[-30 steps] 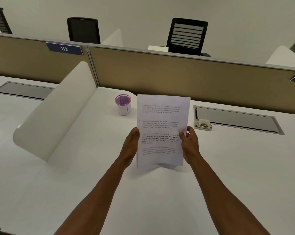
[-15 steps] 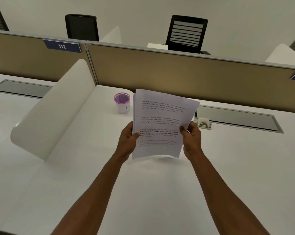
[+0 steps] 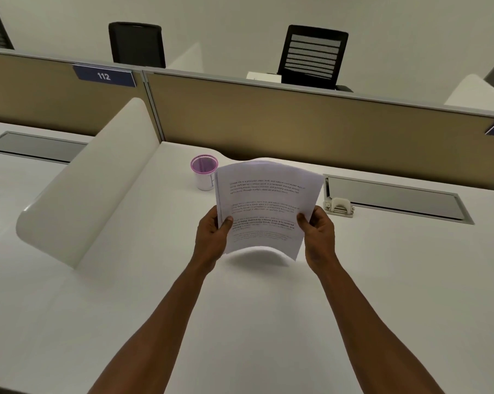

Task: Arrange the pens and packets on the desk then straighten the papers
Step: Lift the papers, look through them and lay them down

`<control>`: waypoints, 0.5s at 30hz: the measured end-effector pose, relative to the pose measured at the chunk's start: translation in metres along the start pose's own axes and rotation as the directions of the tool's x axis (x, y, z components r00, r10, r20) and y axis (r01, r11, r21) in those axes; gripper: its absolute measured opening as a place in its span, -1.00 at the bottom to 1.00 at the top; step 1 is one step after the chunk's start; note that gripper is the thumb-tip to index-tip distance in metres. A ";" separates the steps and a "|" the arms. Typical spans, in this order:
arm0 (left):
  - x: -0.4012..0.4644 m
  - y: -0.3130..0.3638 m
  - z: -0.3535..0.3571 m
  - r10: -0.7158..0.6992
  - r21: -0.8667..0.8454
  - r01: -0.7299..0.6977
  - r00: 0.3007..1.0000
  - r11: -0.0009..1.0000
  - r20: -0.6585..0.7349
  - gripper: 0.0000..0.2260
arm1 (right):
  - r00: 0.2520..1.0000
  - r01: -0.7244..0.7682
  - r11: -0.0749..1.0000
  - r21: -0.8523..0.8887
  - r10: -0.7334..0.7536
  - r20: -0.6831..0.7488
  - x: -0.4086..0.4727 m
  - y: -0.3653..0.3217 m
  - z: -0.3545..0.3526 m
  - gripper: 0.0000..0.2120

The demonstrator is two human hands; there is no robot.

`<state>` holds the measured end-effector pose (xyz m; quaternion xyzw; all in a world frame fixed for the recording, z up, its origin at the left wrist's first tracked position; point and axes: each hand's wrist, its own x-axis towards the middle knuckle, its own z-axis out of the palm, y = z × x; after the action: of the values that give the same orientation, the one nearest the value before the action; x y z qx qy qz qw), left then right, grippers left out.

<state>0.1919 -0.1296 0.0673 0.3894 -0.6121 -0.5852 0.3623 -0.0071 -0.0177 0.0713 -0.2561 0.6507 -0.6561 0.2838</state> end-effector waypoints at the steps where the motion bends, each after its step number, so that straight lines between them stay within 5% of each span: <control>1: 0.000 0.001 0.000 0.005 0.002 -0.005 1.000 1.000 0.000 -0.72 | 1.000 0.008 1.000 -0.004 -0.008 0.010 0.000 -0.001 0.000 -0.83; 15: 0.005 -0.002 0.003 -0.041 0.077 0.041 0.999 0.996 -0.009 -0.76 | 0.998 -0.031 0.996 -0.078 0.034 0.047 0.001 0.004 0.002 -0.73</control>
<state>0.1877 -0.1328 0.0651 0.4176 -0.6248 -0.5671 0.3372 -0.0067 -0.0199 0.0674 -0.2722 0.6725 -0.6194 0.3001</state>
